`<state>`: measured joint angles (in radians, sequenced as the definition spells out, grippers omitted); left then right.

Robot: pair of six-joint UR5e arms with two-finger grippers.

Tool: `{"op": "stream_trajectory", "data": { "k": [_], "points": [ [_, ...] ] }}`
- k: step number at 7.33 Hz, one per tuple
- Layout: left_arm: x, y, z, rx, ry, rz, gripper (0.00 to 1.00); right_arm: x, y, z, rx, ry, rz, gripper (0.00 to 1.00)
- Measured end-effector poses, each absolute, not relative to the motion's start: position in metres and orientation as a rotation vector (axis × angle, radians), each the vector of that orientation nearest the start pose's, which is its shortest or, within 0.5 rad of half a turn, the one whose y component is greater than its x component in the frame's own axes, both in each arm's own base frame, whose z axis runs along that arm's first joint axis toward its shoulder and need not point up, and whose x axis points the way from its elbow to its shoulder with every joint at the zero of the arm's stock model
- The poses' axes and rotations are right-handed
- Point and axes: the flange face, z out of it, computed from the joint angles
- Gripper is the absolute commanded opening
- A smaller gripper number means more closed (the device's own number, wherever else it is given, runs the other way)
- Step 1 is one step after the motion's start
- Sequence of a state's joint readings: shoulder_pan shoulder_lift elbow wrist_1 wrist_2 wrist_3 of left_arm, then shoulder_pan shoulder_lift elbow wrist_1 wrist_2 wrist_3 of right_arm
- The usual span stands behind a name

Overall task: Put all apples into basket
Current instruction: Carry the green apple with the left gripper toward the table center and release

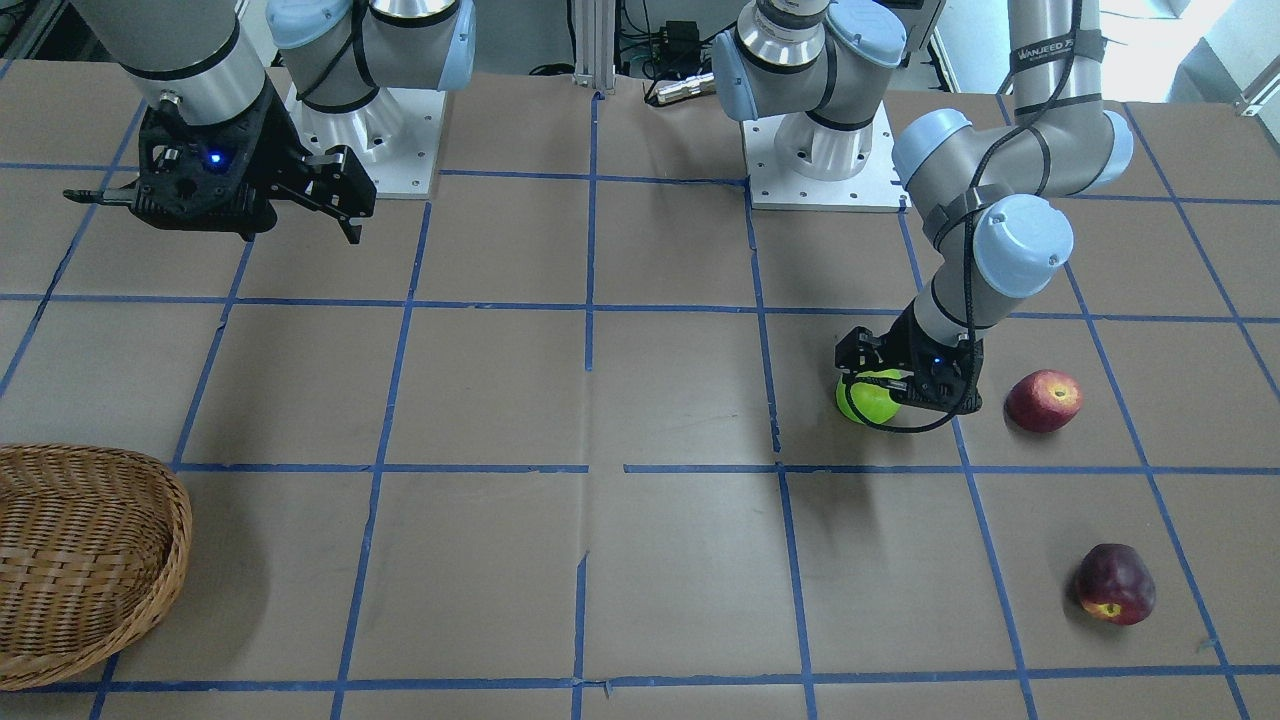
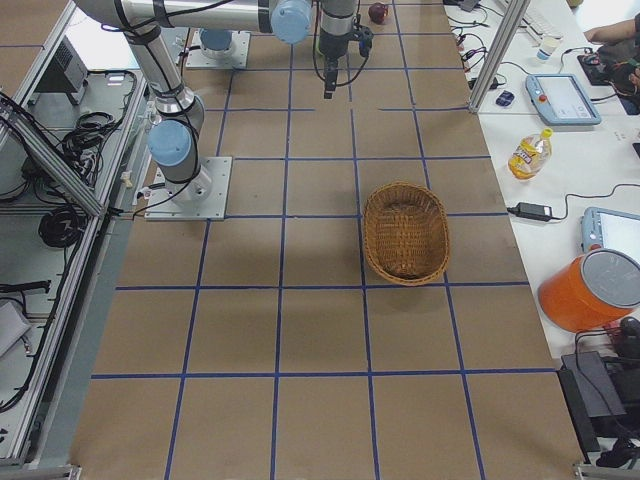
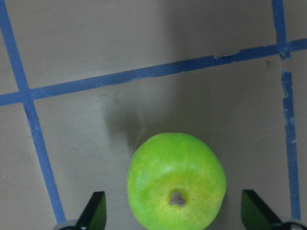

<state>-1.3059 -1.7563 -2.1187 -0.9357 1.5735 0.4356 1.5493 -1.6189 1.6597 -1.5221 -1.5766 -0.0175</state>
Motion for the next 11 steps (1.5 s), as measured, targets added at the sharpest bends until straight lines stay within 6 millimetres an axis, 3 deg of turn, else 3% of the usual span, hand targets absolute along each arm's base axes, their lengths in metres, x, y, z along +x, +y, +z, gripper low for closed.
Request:
{"op": "stream_trajectory", "data": {
  "k": [1,2,3,4,6,7,9,11],
  "points": [
    [-0.008,-0.479,0.198,0.267,3.163,0.182,1.0,0.123,-0.465,0.463,0.005,3.142,0.142,1.0],
    [-0.008,-0.48,0.189,0.25,3.171,0.208,0.8,0.123,-0.465,0.462,0.004,3.142,0.143,1.0],
    [-0.008,-0.481,0.183,0.231,3.175,0.219,0.36,0.123,-0.465,0.462,0.003,3.142,0.145,1.0],
    [-0.007,-0.483,0.182,0.222,3.175,0.209,0.3,0.123,-0.465,0.462,0.002,3.142,0.145,1.0],
    [-0.01,-0.494,0.191,0.084,3.176,0.164,0.3,0.123,-0.465,0.462,0.003,3.142,0.142,1.0],
    [-0.023,-0.508,0.203,-0.003,3.191,0.131,0.26,0.123,-0.465,0.463,0.003,3.143,0.139,1.0],
    [-0.082,-0.542,0.231,-0.133,3.235,0.097,0.22,0.123,-0.466,0.463,0.002,3.142,0.13,1.0],
    [-0.17,-0.574,0.245,-0.295,3.249,0.055,0.22,0.123,-0.467,0.462,0.002,3.143,0.13,1.0]
  ]
}}
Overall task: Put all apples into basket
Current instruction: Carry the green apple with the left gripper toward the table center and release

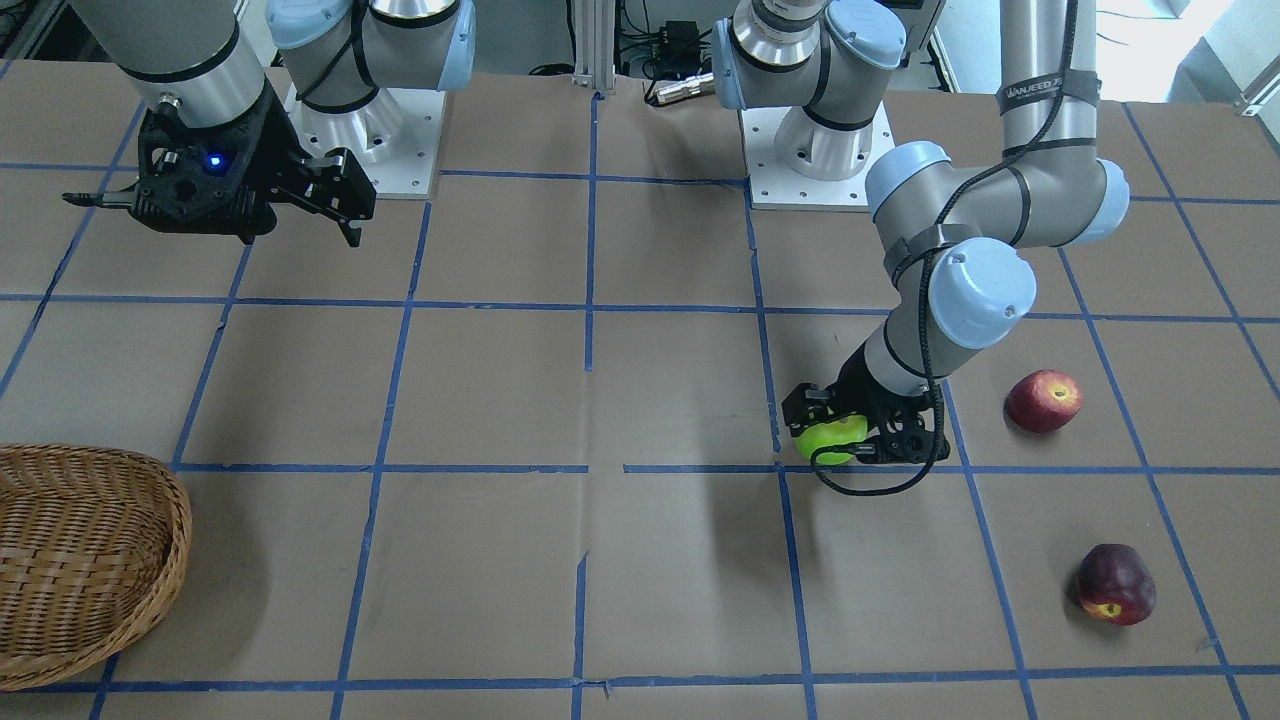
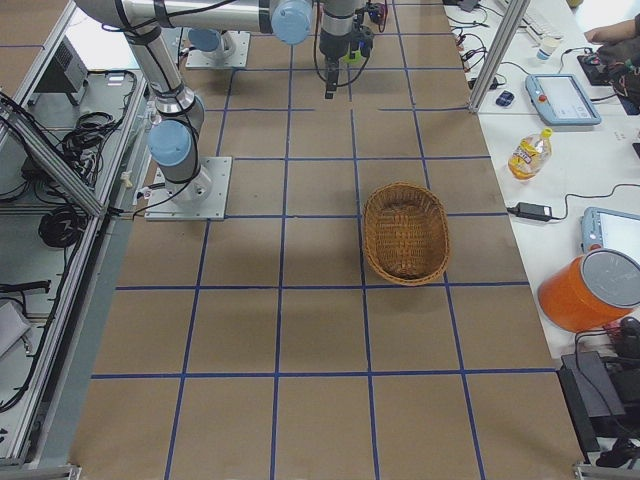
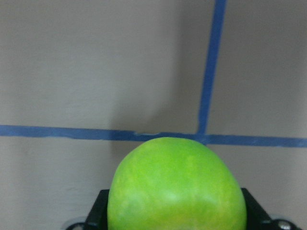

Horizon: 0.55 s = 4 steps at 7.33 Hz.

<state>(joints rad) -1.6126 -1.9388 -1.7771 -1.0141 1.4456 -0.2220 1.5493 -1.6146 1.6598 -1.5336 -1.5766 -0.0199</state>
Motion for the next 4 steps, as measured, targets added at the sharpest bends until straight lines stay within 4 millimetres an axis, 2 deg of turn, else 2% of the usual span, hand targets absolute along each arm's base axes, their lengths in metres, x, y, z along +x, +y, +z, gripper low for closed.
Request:
{"op": "stream_trajectory", "data": {
  "k": [1,2,3,4],
  "points": [
    [-0.218,-0.588,0.246,-0.387,3.246,0.044,0.22,0.123,-0.467,0.461,0.002,3.144,0.131,1.0],
    [-0.268,-0.595,0.239,-0.46,3.236,0.054,0.28,0.122,-0.468,0.461,0.002,3.144,0.136,1.0],
    [-0.304,-0.594,0.227,-0.493,3.224,0.08,0.6,0.122,-0.468,0.46,0.004,3.144,0.138,1.0],
    [-0.323,-0.591,0.216,-0.501,3.214,0.108,1.0,0.122,-0.468,0.46,0.005,3.144,0.136,1.0]
  ]
}}
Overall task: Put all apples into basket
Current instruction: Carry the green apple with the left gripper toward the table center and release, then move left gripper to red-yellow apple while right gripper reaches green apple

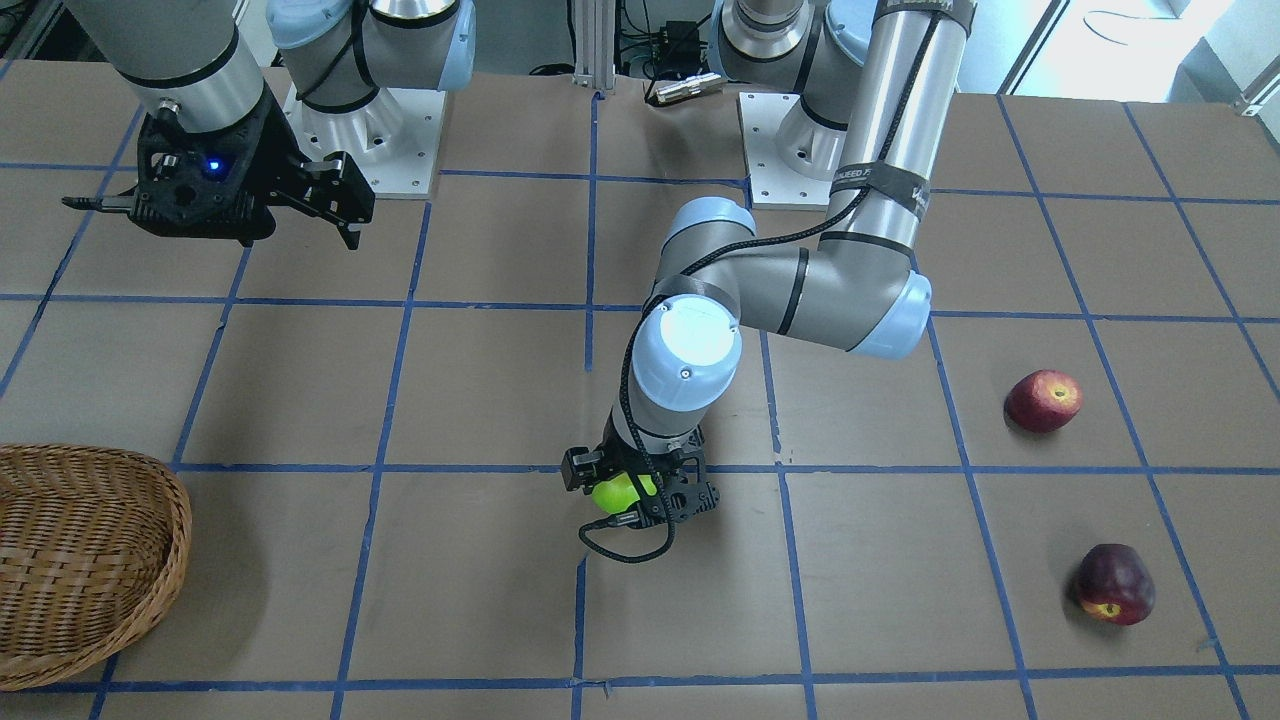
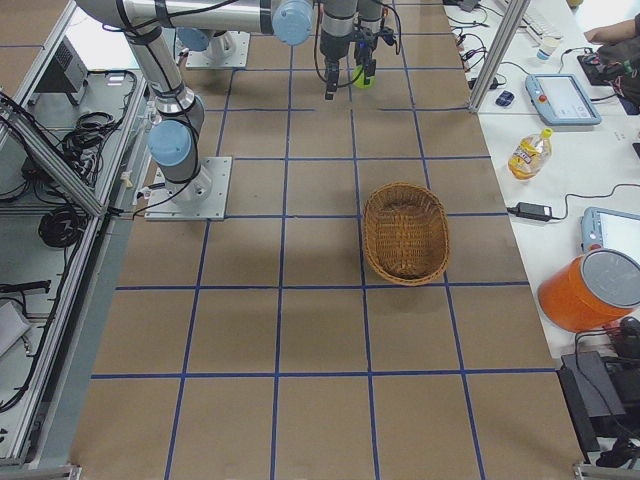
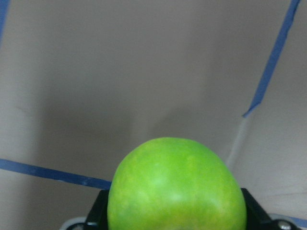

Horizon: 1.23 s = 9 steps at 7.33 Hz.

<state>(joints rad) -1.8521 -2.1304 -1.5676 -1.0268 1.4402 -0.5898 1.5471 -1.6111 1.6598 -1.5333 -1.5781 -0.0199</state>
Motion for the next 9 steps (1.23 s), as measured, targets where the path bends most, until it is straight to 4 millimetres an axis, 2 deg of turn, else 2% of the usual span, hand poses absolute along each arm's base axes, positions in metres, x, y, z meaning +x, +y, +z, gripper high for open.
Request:
{"op": "stream_trajectory", "data": {
  "k": [1,3,4,5,6,7,8,9],
  "points": [
    [-0.333,-0.585,0.208,-0.496,3.206,0.134,1.0,0.121,-0.469,0.46,0.006,3.143,0.136,1.0],
    [-0.341,-0.576,0.204,-0.485,3.2,0.169,1.0,0.121,-0.476,0.448,0.012,3.138,0.173,1.0],
    [-0.34,-0.576,0.211,-0.489,3.208,0.168,1.0,0.122,-0.484,0.439,0.022,3.132,0.196,1.0],
    [-0.329,-0.581,0.225,-0.494,3.211,0.165,1.0,0.122,-0.493,0.43,0.029,3.13,0.208,1.0],
    [-0.302,-0.591,0.245,-0.473,3.209,0.174,1.0,0.122,-0.504,0.424,0.031,3.132,0.187,1.0],
    [-0.261,-0.599,0.267,-0.397,3.21,0.187,1.0,0.124,-0.516,0.416,0.033,3.132,0.153,1.0],
    [-0.211,-0.603,0.29,-0.277,3.195,0.195,1.0,0.131,-0.53,0.404,0.052,3.128,0.125,1.0],
    [-0.161,-0.603,0.309,-0.173,3.17,0.192,1.0,0.146,-0.541,0.393,0.083,3.123,0.092,1.0]
  ]
}}
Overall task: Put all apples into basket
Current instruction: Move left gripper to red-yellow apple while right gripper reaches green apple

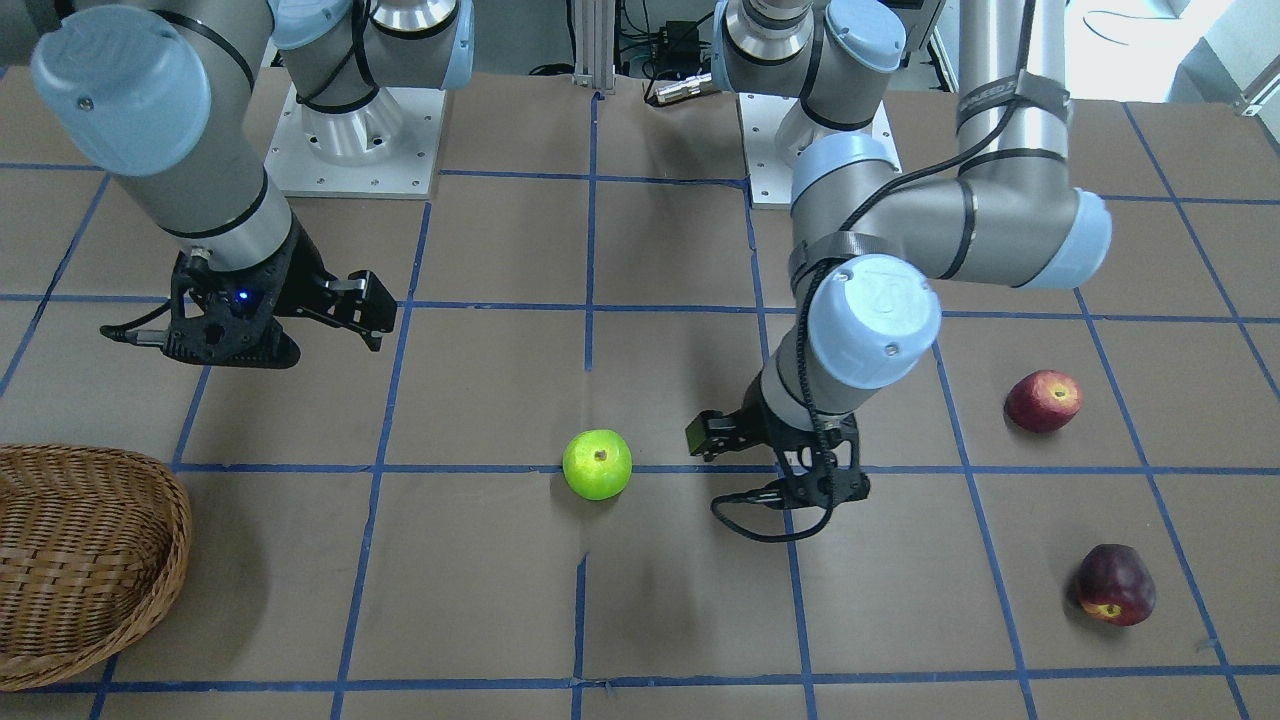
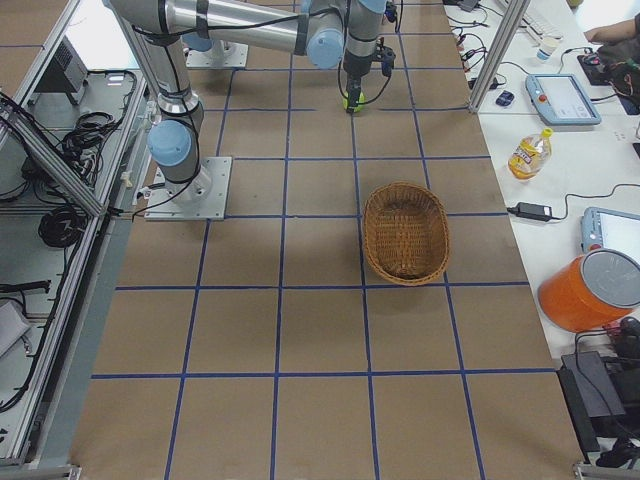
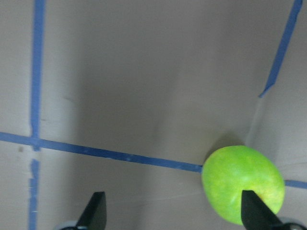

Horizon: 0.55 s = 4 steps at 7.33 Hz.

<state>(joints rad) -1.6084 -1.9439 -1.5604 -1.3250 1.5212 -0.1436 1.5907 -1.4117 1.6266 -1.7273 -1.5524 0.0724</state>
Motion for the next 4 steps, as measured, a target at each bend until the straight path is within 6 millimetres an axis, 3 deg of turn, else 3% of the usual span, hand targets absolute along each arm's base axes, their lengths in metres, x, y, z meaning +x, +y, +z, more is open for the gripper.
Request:
{"op": "stream_trajectory", "data": {
  "k": [2,4],
  "points": [
    [-0.051,-0.591,0.33,0.052,3.128,0.187,1.0,0.21,-0.561,0.372,0.12,3.119,0.057,1.0],
    [0.057,-0.568,0.331,0.22,3.079,0.204,1.0,0.279,-0.571,0.346,0.162,3.125,0.084,1.0]
  ]
}}
